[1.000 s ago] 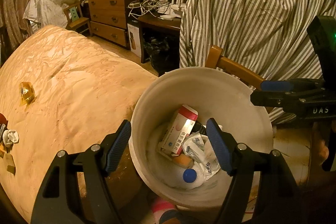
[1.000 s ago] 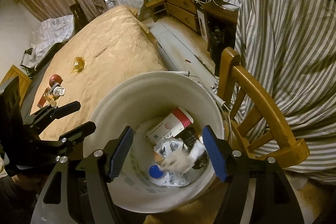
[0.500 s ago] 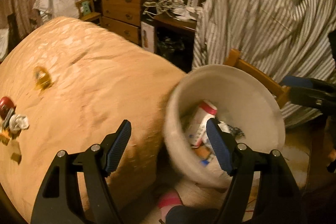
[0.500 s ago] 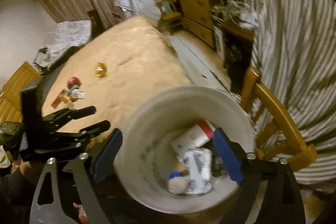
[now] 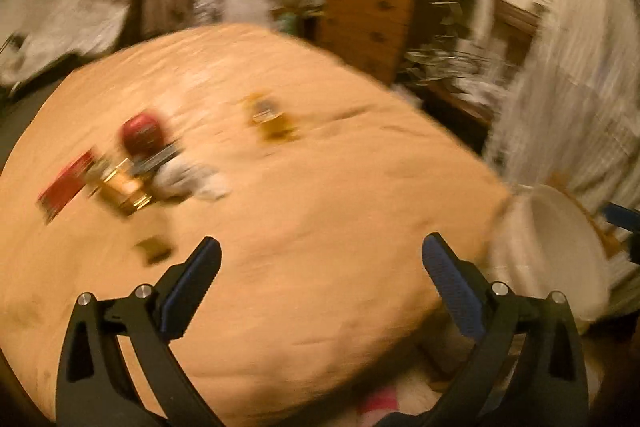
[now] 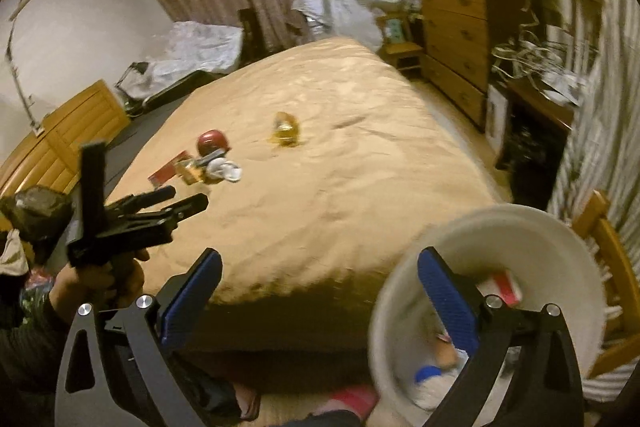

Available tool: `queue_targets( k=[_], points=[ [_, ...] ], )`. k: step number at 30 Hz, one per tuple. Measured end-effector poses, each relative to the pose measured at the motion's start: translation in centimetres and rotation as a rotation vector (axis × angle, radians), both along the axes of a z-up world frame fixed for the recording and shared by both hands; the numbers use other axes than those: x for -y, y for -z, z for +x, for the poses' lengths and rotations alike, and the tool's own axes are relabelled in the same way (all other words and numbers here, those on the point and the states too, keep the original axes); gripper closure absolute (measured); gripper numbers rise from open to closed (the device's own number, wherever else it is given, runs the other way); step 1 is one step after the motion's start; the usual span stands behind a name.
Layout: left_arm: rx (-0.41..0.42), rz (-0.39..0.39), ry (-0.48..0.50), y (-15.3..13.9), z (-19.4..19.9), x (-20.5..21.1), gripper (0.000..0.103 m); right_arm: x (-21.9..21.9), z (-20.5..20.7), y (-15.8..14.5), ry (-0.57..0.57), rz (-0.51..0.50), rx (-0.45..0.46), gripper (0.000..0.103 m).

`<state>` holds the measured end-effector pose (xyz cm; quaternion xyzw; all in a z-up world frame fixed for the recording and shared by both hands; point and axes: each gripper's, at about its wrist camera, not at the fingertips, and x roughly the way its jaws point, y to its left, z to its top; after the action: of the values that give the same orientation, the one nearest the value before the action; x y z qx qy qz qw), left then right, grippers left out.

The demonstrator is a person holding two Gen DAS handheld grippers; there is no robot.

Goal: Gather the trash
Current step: 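Move both open tools back over the items on the bed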

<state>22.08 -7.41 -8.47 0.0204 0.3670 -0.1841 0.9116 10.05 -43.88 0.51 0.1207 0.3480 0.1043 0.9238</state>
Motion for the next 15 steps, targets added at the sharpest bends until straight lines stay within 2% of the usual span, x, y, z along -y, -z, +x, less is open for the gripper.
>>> queue_targets(
  k=[3,7,9,11,15],
  points=[
    [-0.035,0.014,-0.137,2.2,1.8,-5.5,0.006,-2.6,1.4,0.7,-0.035,0.024,0.007,0.005],
    [-0.118,0.011,-0.25,4.8,3.9,-11.1,0.006,-5.3,3.1,2.0,-0.055,0.044,-0.003,0.005],
    [-0.16,0.009,-0.289,5.7,4.8,-12.7,0.006,-6.6,4.0,2.8,-0.064,0.03,-0.009,0.005],
    [-0.153,0.015,-0.321,6.3,5.7,-13.7,0.006,-7.4,4.8,3.6,-0.071,0.018,-0.01,0.005],
    [-0.13,0.028,-0.296,6.3,7.3,-12.8,0.006,-9.0,6.4,5.0,-0.099,0.023,-0.018,0.005]
  ],
)
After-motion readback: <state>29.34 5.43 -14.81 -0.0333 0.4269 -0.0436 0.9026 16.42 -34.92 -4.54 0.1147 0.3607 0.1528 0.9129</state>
